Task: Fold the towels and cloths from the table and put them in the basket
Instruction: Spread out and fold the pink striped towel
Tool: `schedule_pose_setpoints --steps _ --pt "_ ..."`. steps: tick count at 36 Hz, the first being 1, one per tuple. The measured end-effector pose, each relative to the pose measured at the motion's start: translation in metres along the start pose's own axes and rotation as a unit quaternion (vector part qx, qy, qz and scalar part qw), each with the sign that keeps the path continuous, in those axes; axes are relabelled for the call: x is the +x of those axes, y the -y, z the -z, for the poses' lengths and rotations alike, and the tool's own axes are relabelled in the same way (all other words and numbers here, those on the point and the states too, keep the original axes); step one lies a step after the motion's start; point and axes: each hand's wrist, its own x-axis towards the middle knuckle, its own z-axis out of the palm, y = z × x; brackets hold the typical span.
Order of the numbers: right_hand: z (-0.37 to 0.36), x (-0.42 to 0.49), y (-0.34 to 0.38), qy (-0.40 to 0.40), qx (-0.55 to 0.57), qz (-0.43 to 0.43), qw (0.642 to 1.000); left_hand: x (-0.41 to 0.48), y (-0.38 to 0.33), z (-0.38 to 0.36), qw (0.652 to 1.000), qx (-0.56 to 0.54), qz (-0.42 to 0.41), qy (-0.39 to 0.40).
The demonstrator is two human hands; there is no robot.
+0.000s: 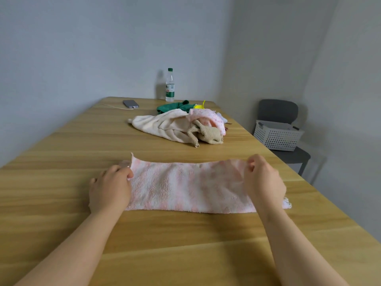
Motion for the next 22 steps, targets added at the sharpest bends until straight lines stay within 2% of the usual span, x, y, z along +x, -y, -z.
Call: schedule_pose_setpoints --steps 3,5,7,10,13,17,22 --pt "0.004 0.02 -0.003 -0.015 0.137 -0.103 0.985 0.002 0.001 -0.001 1.0 -0.019 0.004 0.006" --pt "0.005 0.028 -0.003 -0.016 0.199 -0.119 0.973 0.003 0.001 -0.001 1.0 -0.026 0.003 0.01" --pt "0.004 0.024 -0.005 0.004 0.21 -0.101 0.972 0.004 0.001 -0.001 0.999 -0.033 -0.003 0.013" --pt "-0.004 0.012 -0.022 0.019 0.116 -0.072 0.99 0.005 -0.001 0.0 0.999 -0.05 -0.01 0.018" --pt "-0.001 0.008 -0.039 0.057 0.016 -0.118 0.991 0.006 -0.003 0.003 0.998 -0.053 -0.011 0.026" --pt "0.01 0.001 -0.053 0.071 -0.03 -0.17 0.982 0.005 -0.005 0.01 0.998 -0.058 0.005 0.036" --pt "0.011 -0.015 -0.061 0.092 -0.083 -0.153 0.98 0.0 -0.003 0.02 0.996 -0.054 0.059 0.041"
